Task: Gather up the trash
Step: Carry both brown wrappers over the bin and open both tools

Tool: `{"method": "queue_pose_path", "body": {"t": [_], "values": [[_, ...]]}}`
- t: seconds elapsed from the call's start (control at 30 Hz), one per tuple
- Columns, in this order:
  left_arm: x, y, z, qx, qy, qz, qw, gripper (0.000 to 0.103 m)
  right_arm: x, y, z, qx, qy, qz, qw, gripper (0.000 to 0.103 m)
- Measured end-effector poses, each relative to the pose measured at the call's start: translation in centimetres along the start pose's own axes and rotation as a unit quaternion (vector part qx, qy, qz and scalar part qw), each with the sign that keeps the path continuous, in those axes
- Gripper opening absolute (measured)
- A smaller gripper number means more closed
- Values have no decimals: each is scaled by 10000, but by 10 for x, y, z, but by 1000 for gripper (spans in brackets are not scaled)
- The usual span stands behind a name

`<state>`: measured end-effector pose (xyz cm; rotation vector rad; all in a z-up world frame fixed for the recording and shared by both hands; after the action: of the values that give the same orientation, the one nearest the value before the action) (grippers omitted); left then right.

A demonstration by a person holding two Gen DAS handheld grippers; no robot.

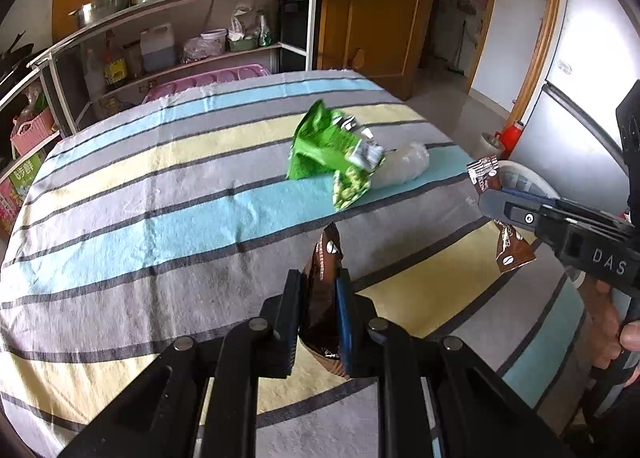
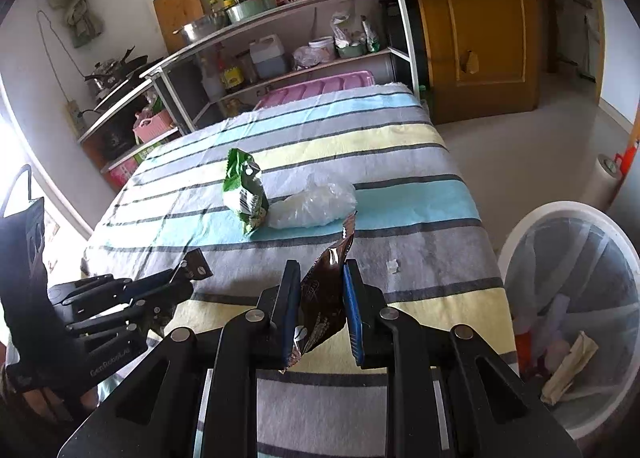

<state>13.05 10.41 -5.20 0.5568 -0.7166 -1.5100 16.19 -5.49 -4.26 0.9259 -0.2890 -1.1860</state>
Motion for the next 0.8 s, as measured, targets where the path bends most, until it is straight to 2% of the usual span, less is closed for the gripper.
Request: {"method": "queue_pose_path", "body": {"t": [0.43, 0.8], "values": [[56, 28, 17, 292, -455, -267, 9982, 17, 36, 7, 48, 371, -54, -259, 9990, 22], [135, 53, 2, 357, -1087, -591, 9917, 18, 104, 5, 94, 649, -574, -610, 9944, 22]]}}
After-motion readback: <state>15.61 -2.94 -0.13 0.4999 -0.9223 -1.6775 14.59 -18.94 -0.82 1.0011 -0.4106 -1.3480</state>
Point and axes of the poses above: each gripper's, at about its wrist camera, not at the fingertips, and z roughly against the way its jaws point, x to its right, y to its top, the point moved 3 cm from there along -z, roughly the way its jaws point, and after that the axes turned 6 degrees about x, right-handed, at the moved point
